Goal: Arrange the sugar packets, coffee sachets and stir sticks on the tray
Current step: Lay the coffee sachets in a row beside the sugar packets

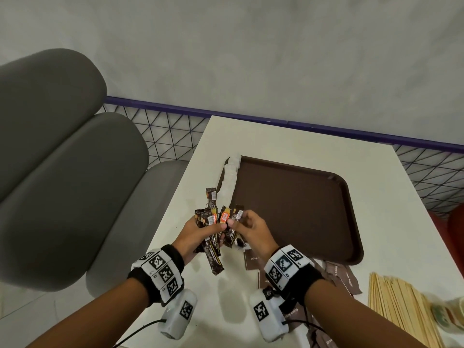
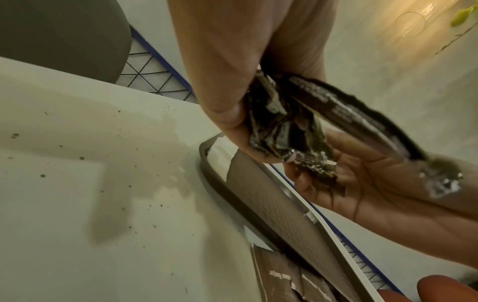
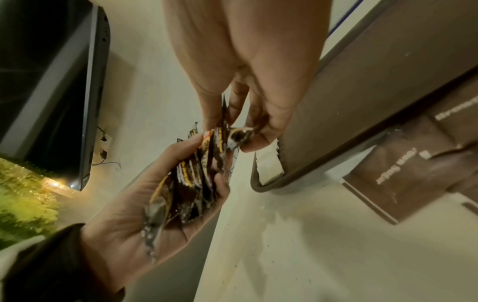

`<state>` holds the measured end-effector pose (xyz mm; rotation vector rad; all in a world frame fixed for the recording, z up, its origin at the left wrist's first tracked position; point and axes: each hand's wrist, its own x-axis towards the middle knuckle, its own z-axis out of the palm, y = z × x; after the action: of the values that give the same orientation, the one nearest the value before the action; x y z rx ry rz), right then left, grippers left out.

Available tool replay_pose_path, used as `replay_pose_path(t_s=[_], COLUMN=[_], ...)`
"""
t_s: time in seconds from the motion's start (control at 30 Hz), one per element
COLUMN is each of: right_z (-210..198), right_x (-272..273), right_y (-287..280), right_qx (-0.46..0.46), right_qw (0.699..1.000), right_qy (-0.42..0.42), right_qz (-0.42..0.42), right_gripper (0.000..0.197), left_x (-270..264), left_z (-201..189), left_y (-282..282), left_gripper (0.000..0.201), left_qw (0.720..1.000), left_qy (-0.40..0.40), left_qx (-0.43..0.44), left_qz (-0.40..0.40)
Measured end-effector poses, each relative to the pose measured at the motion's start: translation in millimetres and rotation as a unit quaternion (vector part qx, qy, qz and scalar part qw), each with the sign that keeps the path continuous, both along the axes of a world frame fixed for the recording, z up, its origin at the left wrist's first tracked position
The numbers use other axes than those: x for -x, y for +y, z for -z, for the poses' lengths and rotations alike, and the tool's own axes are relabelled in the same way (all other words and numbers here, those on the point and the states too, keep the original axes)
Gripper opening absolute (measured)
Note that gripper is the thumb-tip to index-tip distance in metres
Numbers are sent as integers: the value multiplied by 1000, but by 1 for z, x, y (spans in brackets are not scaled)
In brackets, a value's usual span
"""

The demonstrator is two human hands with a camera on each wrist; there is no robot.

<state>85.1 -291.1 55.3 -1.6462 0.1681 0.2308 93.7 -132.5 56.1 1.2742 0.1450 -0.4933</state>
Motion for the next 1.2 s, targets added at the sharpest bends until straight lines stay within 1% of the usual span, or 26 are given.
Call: replay_pose_path(t_s=[0.1, 0.13, 0.27, 0.4, 0.5, 0.6, 0.7, 0.77, 0.87, 1.07, 1.2], right_z=[2, 2, 7, 7, 6, 1, -1, 0, -2, -4, -7], right_x=[-1, -1, -4, -6, -7, -9, -12, -14, -15, -19, -25], right_y=[3, 2, 3, 8, 7, -3, -20, -29, -34, -30, -20], right_qx=[-19, -21, -51, -71, -78, -127, -173, -175, -139, -111, -123], right_qw=[999, 999, 996, 992, 991, 985, 977, 977, 986, 991, 991], right_qy=[25, 31, 56, 68, 81, 104, 122, 114, 80, 15, -8], right_qz=[18, 19, 55, 80, 69, 47, 41, 46, 46, 74, 55], right_gripper=[51, 50, 31, 29, 29, 24, 33, 38, 40, 30, 26], left_x=[1, 2, 3, 2, 0, -3, -6, -9, -11, -18, -23], left_z=[0, 0, 1, 3, 6, 9, 11, 11, 10, 12, 8], left_y=[-2, -3, -7, -10, -9, -3, 6, 11, 13, 10, 4], left_gripper=[34, 33, 36, 37, 37, 34, 35, 32, 29, 35, 38], left_qw=[1000, 1000, 999, 999, 998, 999, 998, 997, 997, 996, 996], left_qy=[-12, -13, -24, -39, -39, -17, 21, 28, 29, 36, 35], left_qx=[0, -1, -11, -31, -43, -39, -17, -12, -10, -22, -23], left_qz=[13, 18, 20, 18, 1, -28, -58, -68, -77, -81, -82])
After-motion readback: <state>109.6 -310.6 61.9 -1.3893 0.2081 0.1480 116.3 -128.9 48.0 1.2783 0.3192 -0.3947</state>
